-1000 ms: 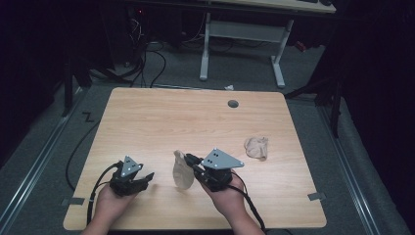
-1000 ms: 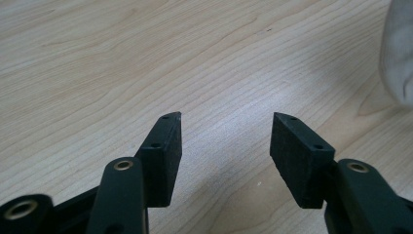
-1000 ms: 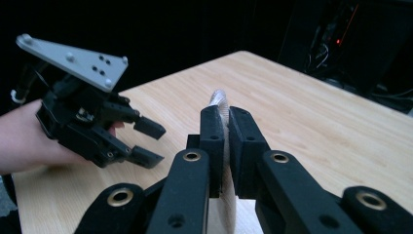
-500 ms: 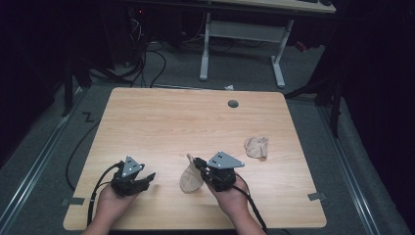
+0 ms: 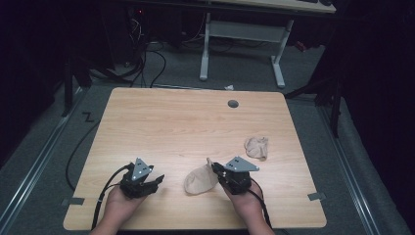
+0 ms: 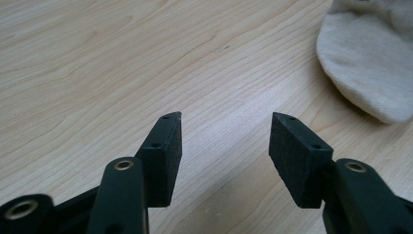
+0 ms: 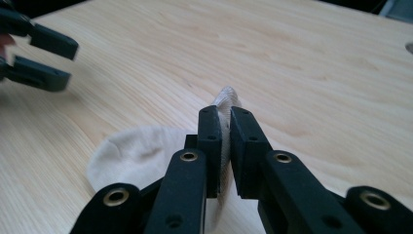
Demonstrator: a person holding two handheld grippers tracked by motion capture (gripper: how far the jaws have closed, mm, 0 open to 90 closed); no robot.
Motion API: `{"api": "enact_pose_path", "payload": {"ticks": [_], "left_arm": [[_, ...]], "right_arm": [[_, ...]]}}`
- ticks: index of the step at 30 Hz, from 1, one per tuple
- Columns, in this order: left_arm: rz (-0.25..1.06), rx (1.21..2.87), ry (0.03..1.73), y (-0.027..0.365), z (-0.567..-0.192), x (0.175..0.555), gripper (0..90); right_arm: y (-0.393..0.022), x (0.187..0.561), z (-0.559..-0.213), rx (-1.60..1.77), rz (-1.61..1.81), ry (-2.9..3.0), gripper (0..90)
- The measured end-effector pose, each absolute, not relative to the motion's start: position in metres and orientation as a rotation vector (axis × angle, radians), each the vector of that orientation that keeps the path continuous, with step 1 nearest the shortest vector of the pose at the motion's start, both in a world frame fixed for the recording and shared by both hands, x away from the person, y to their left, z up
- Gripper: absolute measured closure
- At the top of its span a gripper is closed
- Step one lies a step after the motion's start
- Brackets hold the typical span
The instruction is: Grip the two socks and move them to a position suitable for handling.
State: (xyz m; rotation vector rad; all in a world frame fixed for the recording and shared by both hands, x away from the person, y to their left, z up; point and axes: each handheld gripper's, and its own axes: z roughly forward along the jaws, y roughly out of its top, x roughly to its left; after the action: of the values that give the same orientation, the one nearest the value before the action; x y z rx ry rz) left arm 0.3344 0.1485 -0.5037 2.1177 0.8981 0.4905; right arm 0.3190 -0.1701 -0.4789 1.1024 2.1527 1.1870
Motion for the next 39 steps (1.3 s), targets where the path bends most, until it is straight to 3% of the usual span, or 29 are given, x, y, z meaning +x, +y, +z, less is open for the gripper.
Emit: {"api": "enact_pose_path", "payload": {"ticks": [10,17,21,24,27,29,35,39], "left_arm": [[0.441,2.086,0.848,0.125,-0.499,0.329,46.6],[0.393,2.092,0.808,0.103,-0.5,0.331,46.0],[0.347,2.115,0.782,0.085,-0.505,0.334,46.6],[0.308,2.155,0.788,0.072,-0.512,0.339,55.4],[0.316,2.202,0.785,0.063,-0.518,0.341,76.2],[0.335,2.252,0.771,0.06,-0.522,0.34,83.0],[0.398,2.332,0.724,0.074,-0.52,0.329,82.1],[0.361,2.338,0.791,0.095,-0.517,0.319,78.9]], "right_arm": [[-0.193,0.32,-0.499,1.193,1.094,2.195,80.5],[-0.213,0.321,-0.507,1.251,1.034,2.183,69.5],[-0.215,0.326,-0.505,1.257,1.054,2.159,69.2],[-0.211,0.337,-0.51,1.266,1.024,2.189,77.0],[-0.208,0.345,-0.519,1.294,0.95,2.232,85.2],[-0.207,0.344,-0.524,1.305,0.928,2.266,88.2],[-0.192,0.318,-0.525,1.233,0.992,2.349,88.4],[-0.175,0.301,-0.525,1.155,1.006,2.4,87.3]]}}
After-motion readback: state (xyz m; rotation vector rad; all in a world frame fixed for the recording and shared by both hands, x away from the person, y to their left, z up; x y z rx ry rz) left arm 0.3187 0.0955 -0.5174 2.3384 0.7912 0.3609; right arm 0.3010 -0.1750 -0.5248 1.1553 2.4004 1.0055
